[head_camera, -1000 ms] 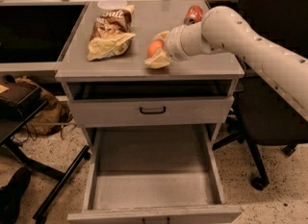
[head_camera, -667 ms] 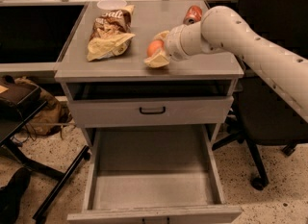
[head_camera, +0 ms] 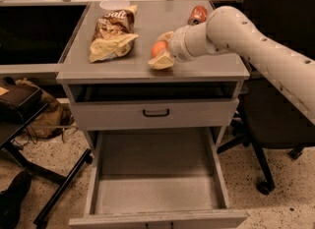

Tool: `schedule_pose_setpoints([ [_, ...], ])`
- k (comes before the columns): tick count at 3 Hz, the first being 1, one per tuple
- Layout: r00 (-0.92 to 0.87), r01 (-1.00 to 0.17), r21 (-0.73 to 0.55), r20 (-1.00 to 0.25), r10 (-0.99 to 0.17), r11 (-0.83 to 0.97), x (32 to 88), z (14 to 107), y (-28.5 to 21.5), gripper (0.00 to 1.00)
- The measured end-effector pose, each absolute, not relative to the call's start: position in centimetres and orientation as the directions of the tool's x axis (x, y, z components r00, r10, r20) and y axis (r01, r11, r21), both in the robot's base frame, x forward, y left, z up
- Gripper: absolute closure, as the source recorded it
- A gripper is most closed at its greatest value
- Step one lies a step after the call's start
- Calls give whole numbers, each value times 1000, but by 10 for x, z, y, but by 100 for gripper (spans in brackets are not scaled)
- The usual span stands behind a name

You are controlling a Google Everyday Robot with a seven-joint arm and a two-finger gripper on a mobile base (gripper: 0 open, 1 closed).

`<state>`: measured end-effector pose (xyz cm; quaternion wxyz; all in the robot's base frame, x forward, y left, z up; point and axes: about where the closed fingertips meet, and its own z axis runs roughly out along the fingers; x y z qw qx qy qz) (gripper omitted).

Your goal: Pick orange from middle drawer and place on counter

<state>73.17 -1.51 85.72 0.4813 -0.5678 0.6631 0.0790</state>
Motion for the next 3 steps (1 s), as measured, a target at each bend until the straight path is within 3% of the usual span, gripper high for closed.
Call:
schedule_pose_setpoints([
  [2, 108, -829, -442, -728, -677, 343, 732, 857, -15, 12],
  [3, 108, -829, -442, -728, -677, 342, 732, 857, -15, 0],
])
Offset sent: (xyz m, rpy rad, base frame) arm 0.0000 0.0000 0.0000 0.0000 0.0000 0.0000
